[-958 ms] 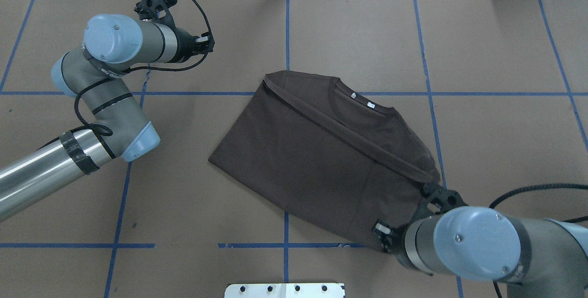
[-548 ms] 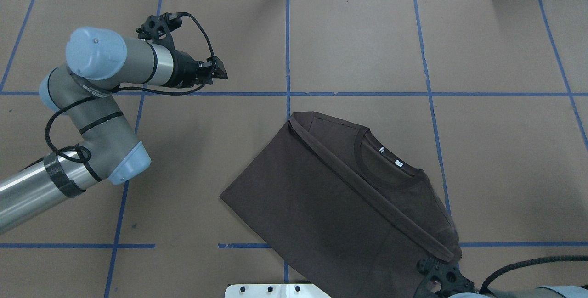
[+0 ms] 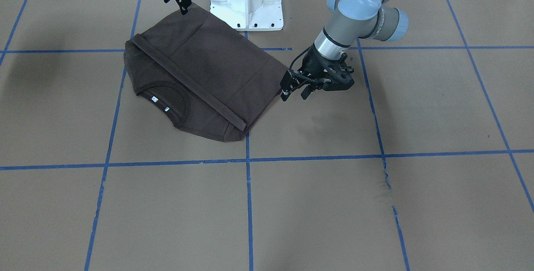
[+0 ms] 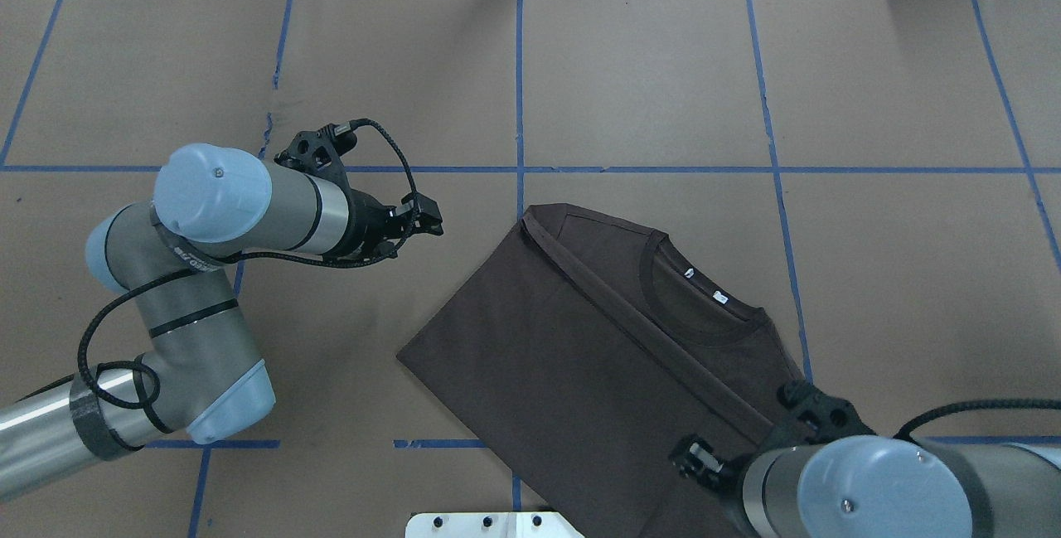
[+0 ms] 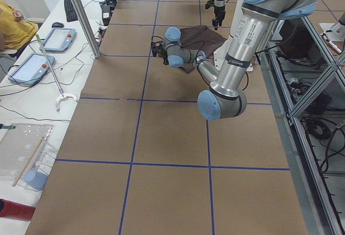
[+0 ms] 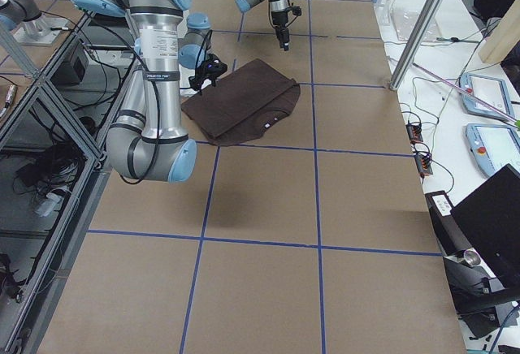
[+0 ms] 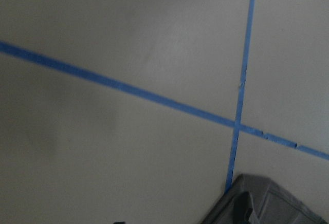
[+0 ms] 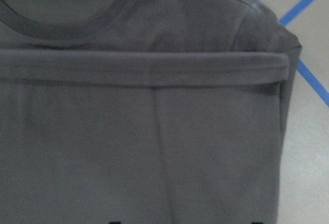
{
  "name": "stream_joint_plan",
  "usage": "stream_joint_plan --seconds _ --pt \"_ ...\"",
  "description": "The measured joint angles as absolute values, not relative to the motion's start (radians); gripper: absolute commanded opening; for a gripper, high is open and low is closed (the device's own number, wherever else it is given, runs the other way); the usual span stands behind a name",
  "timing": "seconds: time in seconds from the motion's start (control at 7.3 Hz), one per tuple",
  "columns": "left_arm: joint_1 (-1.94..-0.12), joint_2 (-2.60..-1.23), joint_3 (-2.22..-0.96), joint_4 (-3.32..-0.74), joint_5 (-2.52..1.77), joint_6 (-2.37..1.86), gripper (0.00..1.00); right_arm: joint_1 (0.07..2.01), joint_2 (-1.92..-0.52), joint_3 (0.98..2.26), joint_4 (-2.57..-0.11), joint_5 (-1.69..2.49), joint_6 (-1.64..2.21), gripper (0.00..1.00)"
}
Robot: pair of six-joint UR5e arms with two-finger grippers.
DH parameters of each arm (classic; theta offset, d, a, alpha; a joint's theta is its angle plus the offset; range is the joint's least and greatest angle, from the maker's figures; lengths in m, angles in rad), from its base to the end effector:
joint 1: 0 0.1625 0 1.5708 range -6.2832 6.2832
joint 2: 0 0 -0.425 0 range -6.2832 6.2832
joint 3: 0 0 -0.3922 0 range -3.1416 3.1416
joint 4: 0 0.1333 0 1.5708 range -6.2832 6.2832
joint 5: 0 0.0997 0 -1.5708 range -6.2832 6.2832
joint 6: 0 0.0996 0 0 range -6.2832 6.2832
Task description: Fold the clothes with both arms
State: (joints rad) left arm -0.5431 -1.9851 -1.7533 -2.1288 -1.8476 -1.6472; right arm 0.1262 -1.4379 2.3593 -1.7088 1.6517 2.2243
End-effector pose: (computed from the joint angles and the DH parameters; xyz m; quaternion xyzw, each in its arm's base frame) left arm 0.4789 -0.4130 0.2786 0.0126 0.5527 -0.1812 0.8133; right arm -0.4150 -0.1789 0.2714 -0.1355 -0.3585 0.3367 0.8601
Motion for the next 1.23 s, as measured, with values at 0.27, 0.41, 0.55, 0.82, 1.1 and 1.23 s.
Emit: stream_joint_plan --seconds 0.27,0.41,0.55,0.82,1.1,1.23 --pt "-0.459 -1.929 -1.792 -2.094 -1.816 -1.687 0.65 0.278 -1.383 2.312 -1.703 1.654 2.111 1.00" --pt "-0.426 -1.922 -1.796 -2.088 -1.798 -1.706 0.63 0.317 -1.363 2.289 -1.701 1.656 2.070 1.00" --pt "-0.407 -1.921 -1.798 -2.079 -1.789 -1.720 0.61 0.334 -1.343 2.269 -1.700 1.657 2.053 1.00" --pt "-0.377 -1.924 -1.800 -2.034 -1.782 -1.732 0.60 0.343 -1.310 2.243 -1.700 1.658 2.044 1.00" --pt "-0.361 -1.925 -1.800 -2.017 -1.778 -1.734 0.55 0.349 -1.301 2.235 -1.700 1.660 2.036 1.00" --pt "-0.356 -1.926 -1.799 -2.015 -1.772 -1.735 0.44 0.350 -1.298 2.234 -1.700 1.660 2.033 1.00"
